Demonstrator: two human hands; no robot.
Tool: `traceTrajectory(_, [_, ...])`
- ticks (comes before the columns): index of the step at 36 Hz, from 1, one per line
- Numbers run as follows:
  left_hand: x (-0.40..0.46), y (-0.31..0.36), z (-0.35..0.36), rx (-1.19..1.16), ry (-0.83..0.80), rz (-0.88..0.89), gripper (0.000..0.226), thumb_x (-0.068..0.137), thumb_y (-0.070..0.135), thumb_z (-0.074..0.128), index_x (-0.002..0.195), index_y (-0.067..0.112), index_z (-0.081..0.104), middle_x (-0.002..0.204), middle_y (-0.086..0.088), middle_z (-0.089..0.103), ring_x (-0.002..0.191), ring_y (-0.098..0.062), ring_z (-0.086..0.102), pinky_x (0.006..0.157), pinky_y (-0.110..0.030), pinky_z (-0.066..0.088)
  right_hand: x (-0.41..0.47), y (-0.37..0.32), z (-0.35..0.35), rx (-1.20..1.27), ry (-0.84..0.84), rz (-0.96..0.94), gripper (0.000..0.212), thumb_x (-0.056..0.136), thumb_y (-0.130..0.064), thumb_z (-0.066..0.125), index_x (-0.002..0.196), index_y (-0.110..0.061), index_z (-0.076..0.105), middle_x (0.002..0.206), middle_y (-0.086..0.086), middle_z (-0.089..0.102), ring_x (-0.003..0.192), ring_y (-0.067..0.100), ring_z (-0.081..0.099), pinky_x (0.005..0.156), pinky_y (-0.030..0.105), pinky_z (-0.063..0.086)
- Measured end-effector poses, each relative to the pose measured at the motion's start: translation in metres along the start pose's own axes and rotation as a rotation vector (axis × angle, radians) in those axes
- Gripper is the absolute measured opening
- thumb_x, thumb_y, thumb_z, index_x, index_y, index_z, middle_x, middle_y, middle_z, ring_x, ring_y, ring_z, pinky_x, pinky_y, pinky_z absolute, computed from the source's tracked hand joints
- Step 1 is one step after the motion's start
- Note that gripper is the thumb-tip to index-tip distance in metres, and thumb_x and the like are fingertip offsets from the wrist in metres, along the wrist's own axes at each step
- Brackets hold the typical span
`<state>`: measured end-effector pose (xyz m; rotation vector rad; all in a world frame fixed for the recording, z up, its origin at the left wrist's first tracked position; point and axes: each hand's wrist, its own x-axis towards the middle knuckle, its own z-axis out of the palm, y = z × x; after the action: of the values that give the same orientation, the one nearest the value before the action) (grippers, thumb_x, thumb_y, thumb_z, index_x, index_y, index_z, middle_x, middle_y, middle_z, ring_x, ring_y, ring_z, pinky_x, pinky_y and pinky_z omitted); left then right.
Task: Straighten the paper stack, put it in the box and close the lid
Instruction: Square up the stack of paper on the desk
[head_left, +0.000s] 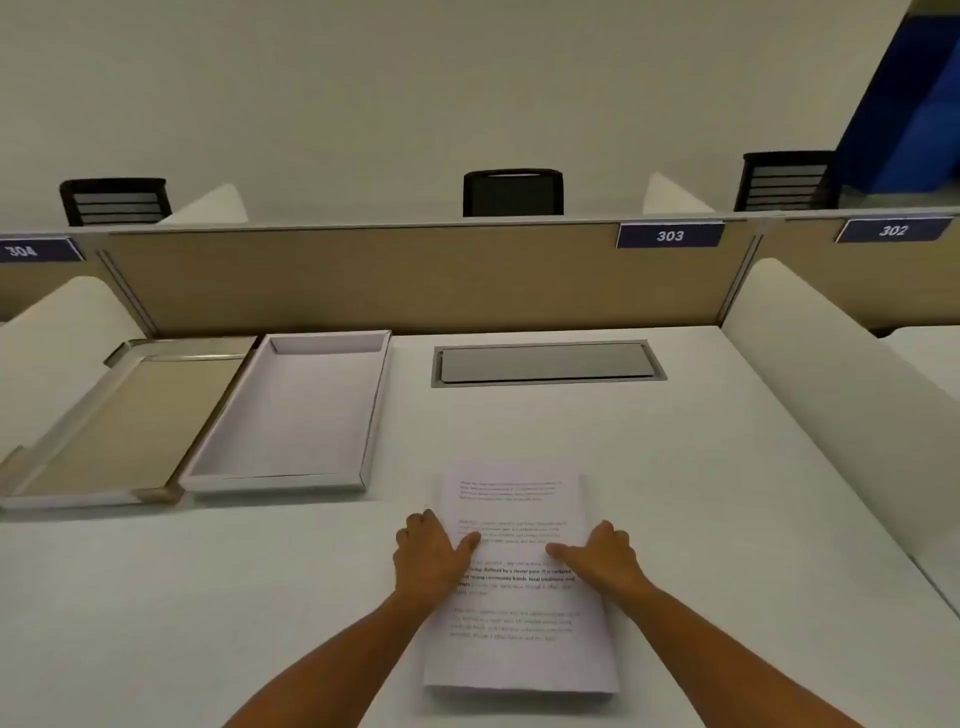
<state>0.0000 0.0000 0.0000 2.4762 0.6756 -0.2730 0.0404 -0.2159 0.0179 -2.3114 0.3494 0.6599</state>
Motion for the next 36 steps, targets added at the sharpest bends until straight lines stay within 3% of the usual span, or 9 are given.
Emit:
traceTrajectory(4, [0.000, 0.012, -0.001, -0.116, -0.009, -0.103, 0.079, 0.086, 0.061, 0.060, 0.139, 0.005, 0.041, 0.140, -0.016, 0.046, 0.131, -0.033, 0.045, 0.104, -0.046, 0.045, -0.002, -0.009, -0.003, 0.136, -0.110, 0.063, 0.067, 0.080, -0.036, 0.079, 0.133, -0.003, 0.055, 0.130, 0.017, 0.063, 0.116, 0.033, 0.064, 0.101, 0.045, 0.055])
traceTrajectory(8, [0.003, 0.027, 0.001, -0.338, -0.079, -0.184, 0.081, 0.084, 0.057, 0.067, 0.139, 0.002, 0.043, 0.141, -0.018, 0.046, 0.131, -0.036, 0.046, 0.107, -0.048, 0.045, -0.001, -0.016, 0.000, 0.083, -0.078, 0.091, 0.054, 0.080, -0.026, 0.078, 0.125, -0.002, 0.060, 0.125, 0.016, 0.066, 0.115, 0.033, 0.064, 0.101, 0.045, 0.054])
traceTrajectory(14, [0.016, 0.026, -0.009, -0.563, -0.162, -0.298, 0.057, 0.085, 0.039, 0.071, 0.126, 0.002, 0.059, 0.125, -0.017, 0.064, 0.115, -0.035, 0.061, 0.102, -0.048, 0.052, 0.006, -0.021, 0.000, 0.083, -0.083, 0.147, 0.062, 0.077, -0.020, 0.082, 0.128, 0.001, 0.055, 0.128, 0.018, 0.063, 0.119, 0.034, 0.061, 0.102, 0.045, 0.053])
traceTrajectory(19, [0.021, 0.031, -0.014, -0.566, -0.202, -0.337, 0.042, 0.082, 0.027, 0.066, 0.116, 0.003, 0.060, 0.117, -0.018, 0.065, 0.108, -0.036, 0.062, 0.098, -0.048, 0.054, 0.010, -0.020, 0.002, 0.049, -0.082, 0.161, 0.068, 0.077, -0.026, 0.081, 0.133, -0.001, 0.051, 0.129, 0.016, 0.062, 0.121, 0.033, 0.059, 0.103, 0.043, 0.052])
traceTrajectory(30, [0.033, 0.031, -0.012, -0.748, -0.278, -0.404, 0.055, 0.080, 0.019, 0.067, 0.131, 0.000, 0.056, 0.132, -0.025, 0.057, 0.121, -0.043, 0.056, 0.100, -0.056, 0.052, 0.016, -0.020, 0.000, 0.035, -0.091, 0.174, 0.061, 0.077, -0.024, 0.081, 0.128, -0.001, 0.056, 0.131, 0.016, 0.060, 0.124, 0.032, 0.055, 0.102, 0.039, 0.052])
traceTrajectory(36, [0.029, 0.041, -0.016, -0.842, -0.273, -0.412, 0.065, 0.084, 0.010, 0.069, 0.139, -0.003, 0.038, 0.122, -0.025, 0.063, 0.107, -0.040, 0.067, 0.085, -0.051, 0.059, 0.017, -0.019, -0.002, 0.054, -0.103, 0.156, 0.061, 0.080, -0.021, 0.079, 0.131, 0.001, 0.054, 0.135, 0.016, 0.056, 0.126, 0.033, 0.054, 0.104, 0.040, 0.051])
